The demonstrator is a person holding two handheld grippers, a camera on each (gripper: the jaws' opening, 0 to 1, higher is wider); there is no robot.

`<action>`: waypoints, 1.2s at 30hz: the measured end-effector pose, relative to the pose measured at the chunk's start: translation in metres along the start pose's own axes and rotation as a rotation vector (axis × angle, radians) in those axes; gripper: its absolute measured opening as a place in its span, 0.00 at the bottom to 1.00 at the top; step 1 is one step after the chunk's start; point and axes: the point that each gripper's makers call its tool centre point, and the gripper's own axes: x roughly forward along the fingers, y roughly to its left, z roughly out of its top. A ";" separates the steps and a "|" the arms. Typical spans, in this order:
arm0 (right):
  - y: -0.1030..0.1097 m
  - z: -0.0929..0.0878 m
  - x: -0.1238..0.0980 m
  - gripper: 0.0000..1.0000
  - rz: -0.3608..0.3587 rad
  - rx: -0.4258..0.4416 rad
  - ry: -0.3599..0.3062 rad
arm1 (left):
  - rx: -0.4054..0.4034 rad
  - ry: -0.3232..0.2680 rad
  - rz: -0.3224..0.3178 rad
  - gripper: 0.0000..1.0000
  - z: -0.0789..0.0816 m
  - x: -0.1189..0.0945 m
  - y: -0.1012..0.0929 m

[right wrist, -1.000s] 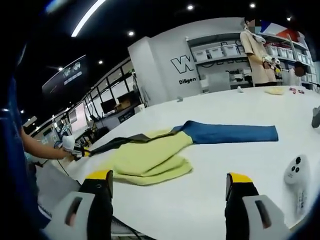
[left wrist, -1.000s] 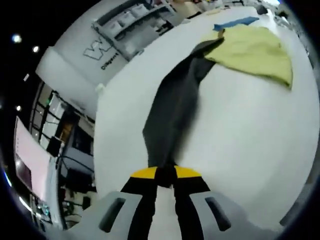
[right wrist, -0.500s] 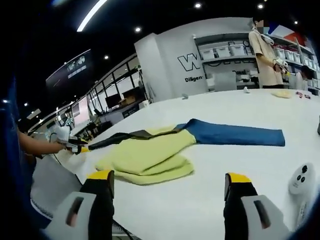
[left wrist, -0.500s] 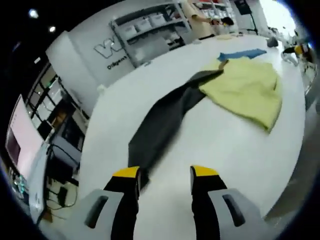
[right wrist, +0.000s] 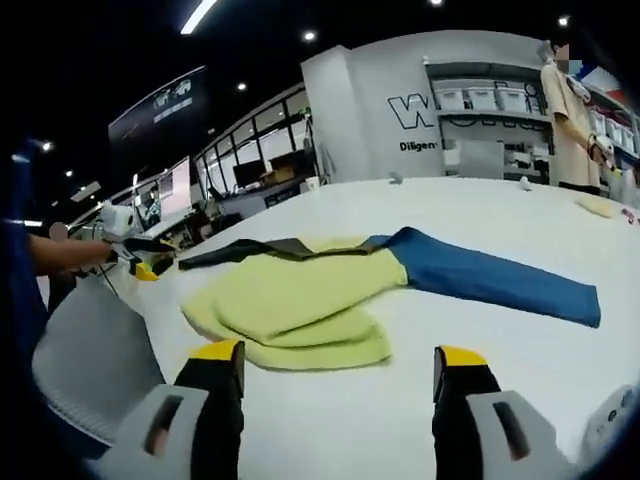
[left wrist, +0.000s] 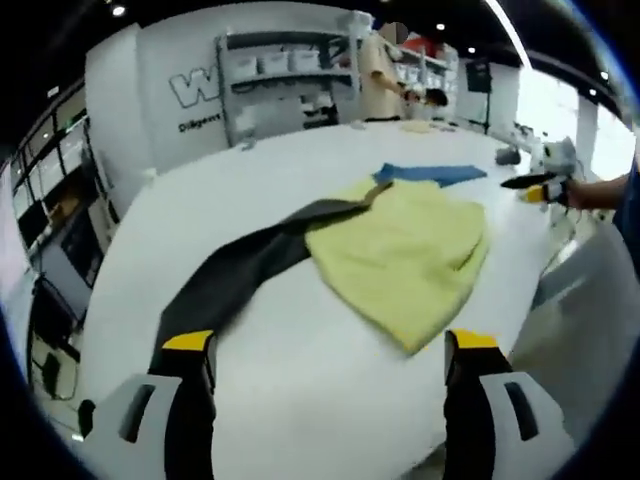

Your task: Fold the garment on the visible template until the final outline fits inside the template.

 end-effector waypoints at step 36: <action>-0.020 -0.025 -0.009 0.00 -0.023 0.143 0.086 | -0.012 0.039 -0.124 0.98 -0.015 -0.014 -0.067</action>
